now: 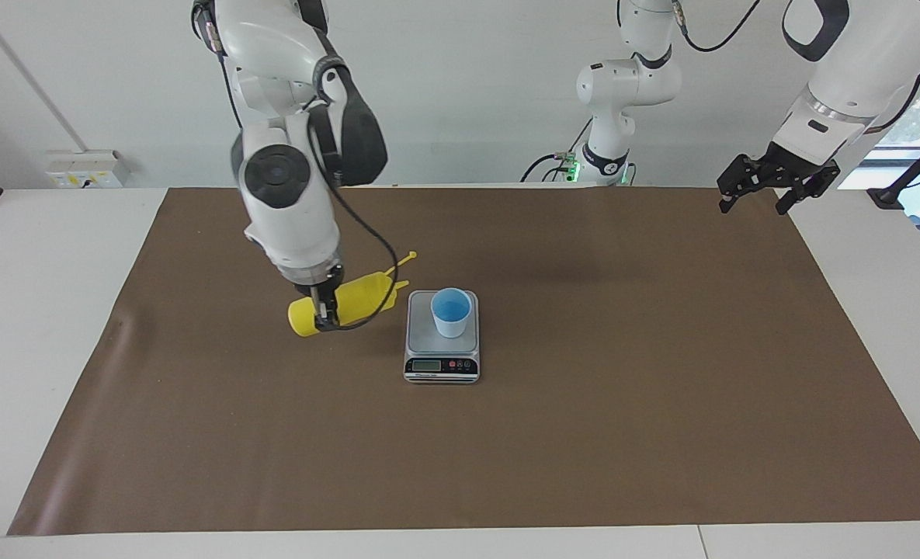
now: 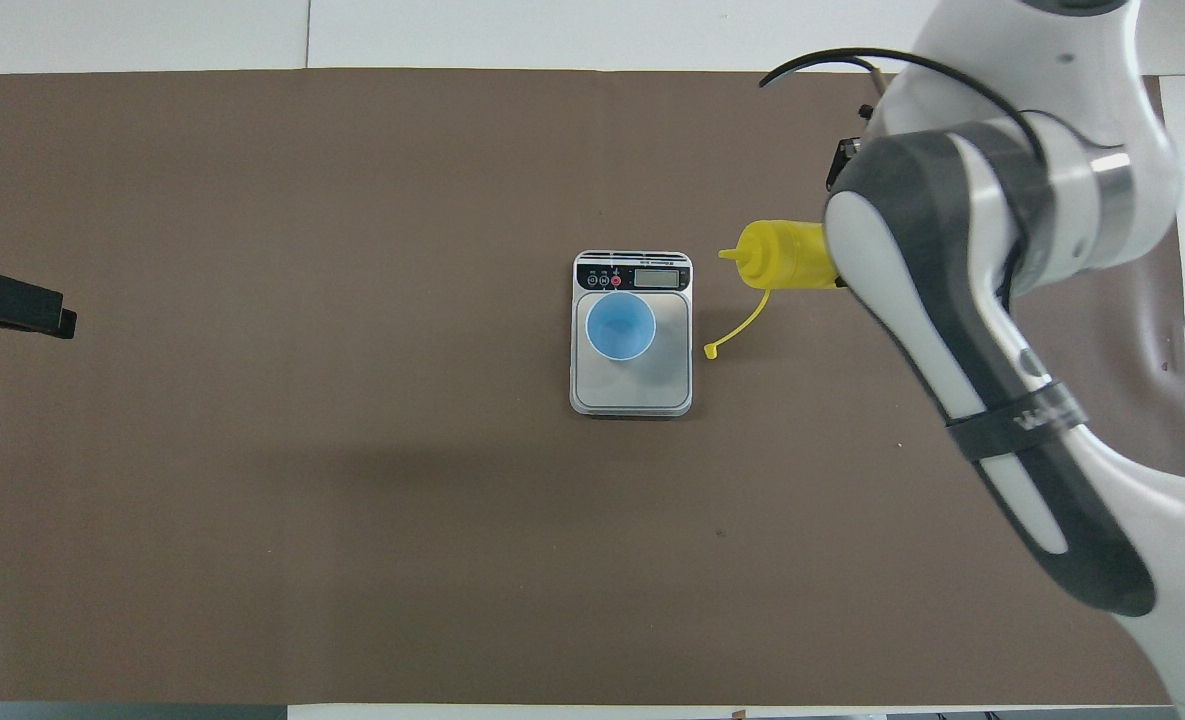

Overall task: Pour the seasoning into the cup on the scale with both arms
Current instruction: 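Bring the bottle upright back beside the scale with the right gripper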

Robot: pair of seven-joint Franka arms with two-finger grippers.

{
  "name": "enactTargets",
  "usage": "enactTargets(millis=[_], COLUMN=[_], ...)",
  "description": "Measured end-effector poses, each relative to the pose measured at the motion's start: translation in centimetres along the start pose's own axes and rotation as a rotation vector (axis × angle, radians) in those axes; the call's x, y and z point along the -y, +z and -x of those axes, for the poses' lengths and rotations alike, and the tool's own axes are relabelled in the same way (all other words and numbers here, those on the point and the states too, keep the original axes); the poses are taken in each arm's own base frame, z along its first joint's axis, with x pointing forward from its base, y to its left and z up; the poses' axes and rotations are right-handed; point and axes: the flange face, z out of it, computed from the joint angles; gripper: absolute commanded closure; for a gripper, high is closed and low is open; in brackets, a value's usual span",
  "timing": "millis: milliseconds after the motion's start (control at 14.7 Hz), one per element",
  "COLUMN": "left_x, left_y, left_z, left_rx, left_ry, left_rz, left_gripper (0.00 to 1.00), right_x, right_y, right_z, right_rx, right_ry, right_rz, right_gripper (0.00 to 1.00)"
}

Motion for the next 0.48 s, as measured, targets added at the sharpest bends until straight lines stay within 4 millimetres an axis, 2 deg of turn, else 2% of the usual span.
enactTargets(millis=[136, 271, 475], left_x=[0.0, 0.0, 0.0], left_y=[0.0, 0.0, 0.0], left_z=[0.0, 0.0, 0.0], left_rx=[0.000, 0.000, 0.000], left_ry=[0.000, 0.000, 0.000], left_rz=[0.000, 0.000, 0.000], left_gripper=[0.00, 0.00, 0.00], right_x=[-0.3, -1.2, -3.9], right_y=[-0.6, 0.7, 3.9], right_z=[-7.4, -14.5, -21.9], right_rx=[0.170, 0.319, 0.542], right_ry=[0.021, 0.033, 0.091], right_rz=[-0.001, -0.021, -0.102], right_gripper=[1.00, 1.00, 1.00])
